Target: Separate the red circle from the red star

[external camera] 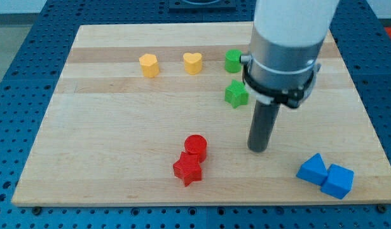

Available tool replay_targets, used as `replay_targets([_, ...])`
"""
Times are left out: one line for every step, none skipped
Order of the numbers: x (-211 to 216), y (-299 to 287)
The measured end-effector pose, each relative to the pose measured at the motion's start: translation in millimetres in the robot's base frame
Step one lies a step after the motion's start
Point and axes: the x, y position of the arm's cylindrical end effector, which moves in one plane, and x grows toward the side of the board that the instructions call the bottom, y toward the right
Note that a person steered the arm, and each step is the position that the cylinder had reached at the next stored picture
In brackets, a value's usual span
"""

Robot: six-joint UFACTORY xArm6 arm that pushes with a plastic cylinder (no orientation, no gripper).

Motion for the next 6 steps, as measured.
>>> replay_targets([23.4, -1.8])
replay_targets([17.9, -34.6])
replay_targets([12.5, -70.4])
replay_targets([12.6, -83.2])
replay_targets([12.6, -97.2])
replay_targets([-7.2, -120.7])
